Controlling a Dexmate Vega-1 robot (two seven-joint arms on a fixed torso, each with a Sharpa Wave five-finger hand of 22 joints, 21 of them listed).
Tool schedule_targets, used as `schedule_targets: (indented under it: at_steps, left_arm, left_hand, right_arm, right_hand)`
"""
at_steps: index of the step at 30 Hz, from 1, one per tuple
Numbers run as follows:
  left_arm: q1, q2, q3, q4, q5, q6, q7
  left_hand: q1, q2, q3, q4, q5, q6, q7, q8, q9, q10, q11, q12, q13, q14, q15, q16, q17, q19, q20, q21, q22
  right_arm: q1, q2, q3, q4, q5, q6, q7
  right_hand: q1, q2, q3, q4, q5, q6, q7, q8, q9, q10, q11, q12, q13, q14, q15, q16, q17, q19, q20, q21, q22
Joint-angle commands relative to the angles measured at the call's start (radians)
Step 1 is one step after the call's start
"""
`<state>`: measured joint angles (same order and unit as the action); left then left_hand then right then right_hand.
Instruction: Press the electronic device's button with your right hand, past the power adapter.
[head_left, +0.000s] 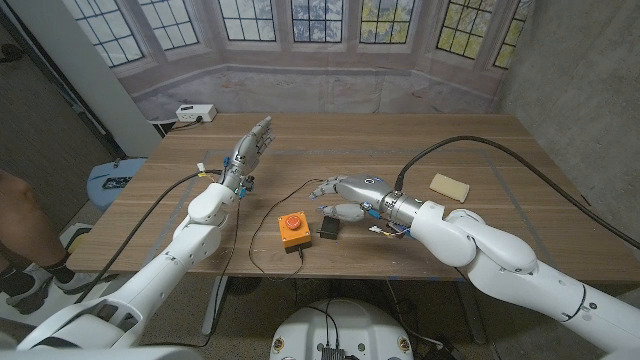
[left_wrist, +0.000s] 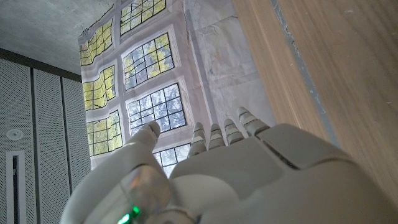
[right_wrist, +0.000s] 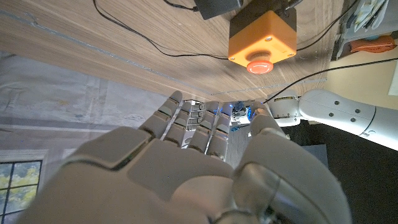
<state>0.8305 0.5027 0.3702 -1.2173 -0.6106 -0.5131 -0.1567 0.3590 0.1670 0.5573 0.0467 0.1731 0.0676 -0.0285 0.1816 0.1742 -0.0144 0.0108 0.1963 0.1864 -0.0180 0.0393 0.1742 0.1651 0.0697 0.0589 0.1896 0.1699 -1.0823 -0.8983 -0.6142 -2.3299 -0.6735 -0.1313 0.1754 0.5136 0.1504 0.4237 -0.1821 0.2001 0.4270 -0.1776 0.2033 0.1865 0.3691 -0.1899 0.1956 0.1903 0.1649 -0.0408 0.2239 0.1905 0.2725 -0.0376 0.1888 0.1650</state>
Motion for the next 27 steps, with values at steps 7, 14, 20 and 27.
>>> schedule_targets:
  at_steps: [7,14,20,27]
  left_arm:
    - [-0.013,-0.017,0.000,0.051,-0.009,-0.035,-0.024]
    - [-0.014,-0.024,0.001,0.064,-0.011,-0.046,-0.028]
    - [-0.013,-0.030,0.002,0.068,-0.009,-0.054,-0.027]
    - [-0.011,-0.035,0.004,0.072,-0.008,-0.060,-0.025]
  left_hand:
    - [-0.010,-0.003,0.003,-0.006,0.000,0.003,0.001,0.002,0.005,0.002,0.006,0.007,0.001,0.000,0.011,0.003,0.003,0.003,0.009,0.005,0.005]
    - [-0.011,-0.003,0.004,-0.006,0.000,0.003,0.001,0.001,0.005,0.001,0.006,0.006,0.000,-0.001,0.012,0.002,0.003,0.002,0.009,0.005,0.005]
    - [-0.012,-0.003,0.005,-0.006,0.000,0.003,0.000,0.001,0.005,0.001,0.005,0.006,0.000,-0.001,0.012,0.002,0.003,0.002,0.009,0.005,0.005]
    - [-0.014,-0.003,0.006,-0.007,0.000,0.004,0.001,0.002,0.005,0.002,0.006,0.006,0.000,0.000,0.012,0.002,0.003,0.002,0.009,0.005,0.005]
  right_arm:
    - [0.015,0.034,-0.039,0.012,-0.062,0.027,0.040]
    - [0.015,0.036,-0.043,0.008,-0.072,0.034,0.062]
    - [0.029,0.042,-0.055,0.015,-0.097,0.048,0.079]
    - [0.043,0.057,-0.070,0.028,-0.118,0.063,0.098]
  right_hand:
    - [0.042,-0.003,0.021,-0.003,0.008,0.010,-0.010,-0.002,0.002,0.015,-0.013,0.001,0.002,0.013,-0.031,-0.001,0.000,-0.005,-0.016,0.000,0.002]
    - [0.059,-0.003,0.028,-0.004,0.010,0.010,-0.012,-0.003,0.002,0.016,-0.015,0.000,0.002,0.017,-0.035,-0.001,-0.001,-0.002,-0.019,0.001,0.002]
    - [0.080,0.000,0.038,-0.004,0.011,0.008,-0.015,-0.004,0.002,0.014,-0.019,-0.002,0.002,0.018,-0.039,-0.003,-0.001,-0.002,-0.024,0.000,0.002]
    - [0.092,0.003,0.043,-0.002,0.010,0.009,-0.018,-0.004,0.002,0.013,-0.021,-0.003,0.002,0.020,-0.041,-0.002,-0.001,-0.002,-0.027,0.000,0.002]
